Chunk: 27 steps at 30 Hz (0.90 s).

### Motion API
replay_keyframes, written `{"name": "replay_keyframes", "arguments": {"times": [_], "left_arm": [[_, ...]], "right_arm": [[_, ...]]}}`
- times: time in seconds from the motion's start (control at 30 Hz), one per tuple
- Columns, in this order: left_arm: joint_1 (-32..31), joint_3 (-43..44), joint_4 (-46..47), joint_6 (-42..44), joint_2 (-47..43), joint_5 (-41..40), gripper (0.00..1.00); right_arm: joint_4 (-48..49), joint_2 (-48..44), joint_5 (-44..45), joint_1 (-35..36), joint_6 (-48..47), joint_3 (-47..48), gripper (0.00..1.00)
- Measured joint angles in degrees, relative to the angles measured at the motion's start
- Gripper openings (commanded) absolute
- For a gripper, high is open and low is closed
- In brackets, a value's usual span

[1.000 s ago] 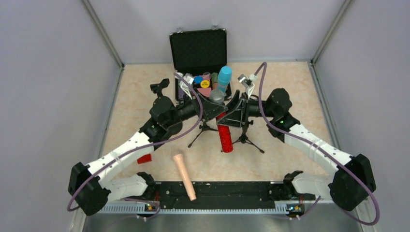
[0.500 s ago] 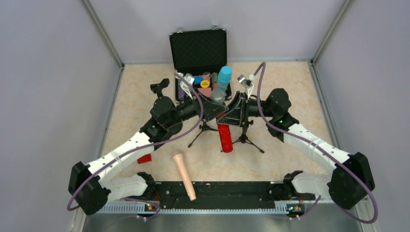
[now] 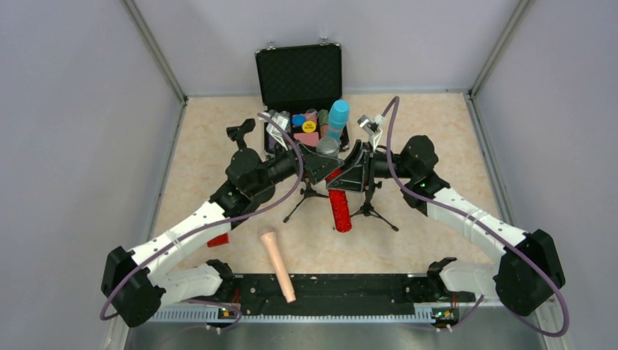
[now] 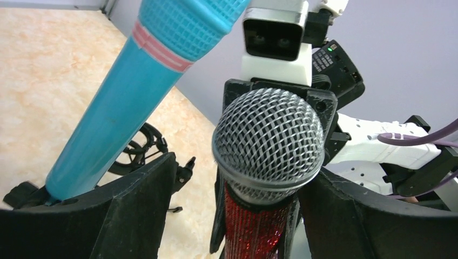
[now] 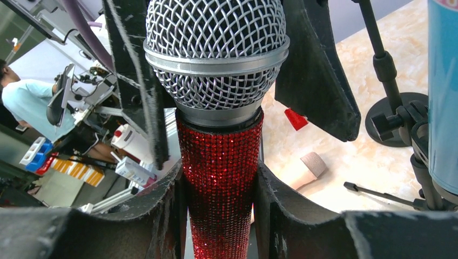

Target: Attach the microphones to the stand

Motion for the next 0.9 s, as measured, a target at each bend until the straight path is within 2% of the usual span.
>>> {"name": "replay_keyframes", "arguments": {"times": [0.43, 0.9], "left_arm": [[-0.07, -6.27, -8.48, 0.68, -8.87, -5.44, 0.83], [-0.07, -11.50, -27.30, 6.80, -18.05, -15.80, 0.82]], "right_arm": [[-2.05, -0.09, 1.29, 0.00, -1.68, -0.72, 0.00], [-8.90, -4.15, 6.82, 0.00, -9.38, -0.70, 0.00]]}}
